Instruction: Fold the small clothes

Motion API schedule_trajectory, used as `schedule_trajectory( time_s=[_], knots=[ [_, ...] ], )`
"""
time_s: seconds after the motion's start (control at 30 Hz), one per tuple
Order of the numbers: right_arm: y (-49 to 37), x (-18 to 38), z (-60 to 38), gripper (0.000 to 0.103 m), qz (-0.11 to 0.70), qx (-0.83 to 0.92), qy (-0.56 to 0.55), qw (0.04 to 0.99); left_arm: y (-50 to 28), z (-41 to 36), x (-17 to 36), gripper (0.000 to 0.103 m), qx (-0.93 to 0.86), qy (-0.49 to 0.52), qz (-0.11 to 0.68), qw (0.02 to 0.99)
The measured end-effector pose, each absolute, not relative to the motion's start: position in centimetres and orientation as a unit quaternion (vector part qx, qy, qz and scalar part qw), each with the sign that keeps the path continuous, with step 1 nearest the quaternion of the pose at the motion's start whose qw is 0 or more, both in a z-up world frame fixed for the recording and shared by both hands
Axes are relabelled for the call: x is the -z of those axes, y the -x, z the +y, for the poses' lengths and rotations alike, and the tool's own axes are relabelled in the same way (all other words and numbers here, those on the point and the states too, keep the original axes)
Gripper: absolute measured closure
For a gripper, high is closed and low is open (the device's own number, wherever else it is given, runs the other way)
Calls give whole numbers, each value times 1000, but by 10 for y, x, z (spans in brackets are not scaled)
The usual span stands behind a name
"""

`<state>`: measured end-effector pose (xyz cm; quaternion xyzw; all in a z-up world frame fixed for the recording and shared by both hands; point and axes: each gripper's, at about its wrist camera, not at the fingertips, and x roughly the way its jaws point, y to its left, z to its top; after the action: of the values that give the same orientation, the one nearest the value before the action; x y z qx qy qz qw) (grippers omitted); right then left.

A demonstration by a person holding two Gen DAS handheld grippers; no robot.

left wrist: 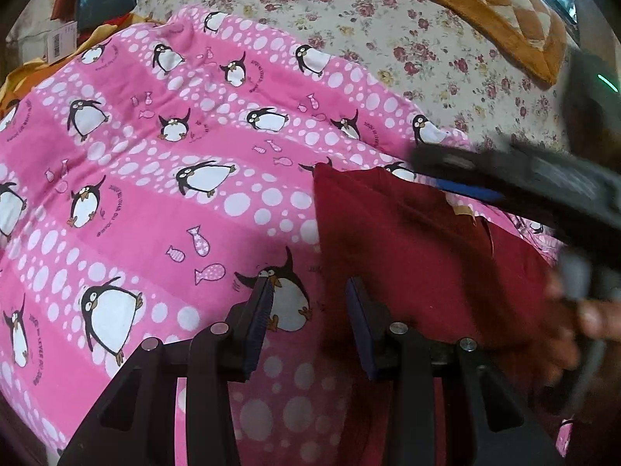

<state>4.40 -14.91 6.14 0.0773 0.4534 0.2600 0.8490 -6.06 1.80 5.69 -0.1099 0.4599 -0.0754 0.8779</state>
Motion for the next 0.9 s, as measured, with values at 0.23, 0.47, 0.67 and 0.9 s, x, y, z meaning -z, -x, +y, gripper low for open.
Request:
schedule_trajectory(
  time_s=[0.23, 0.47, 0.67, 0.9],
  knots=[
    [41, -67, -264, 31, 470, -111, -3, 876, 59, 26, -56, 85, 93, 149, 468, 866],
    [88, -57, -376, 31, 470, 11, -71, 880, 56, 14, -52, 80, 106, 154, 474, 860],
    [79, -32, -373, 39, 475, 12, -62, 878, 52, 10, -41, 79, 88, 132, 483, 861],
    [76, -32, -379, 95, 471, 54, -31, 880, 51, 11, -39, 79, 85, 128, 482, 862]
  ],
)
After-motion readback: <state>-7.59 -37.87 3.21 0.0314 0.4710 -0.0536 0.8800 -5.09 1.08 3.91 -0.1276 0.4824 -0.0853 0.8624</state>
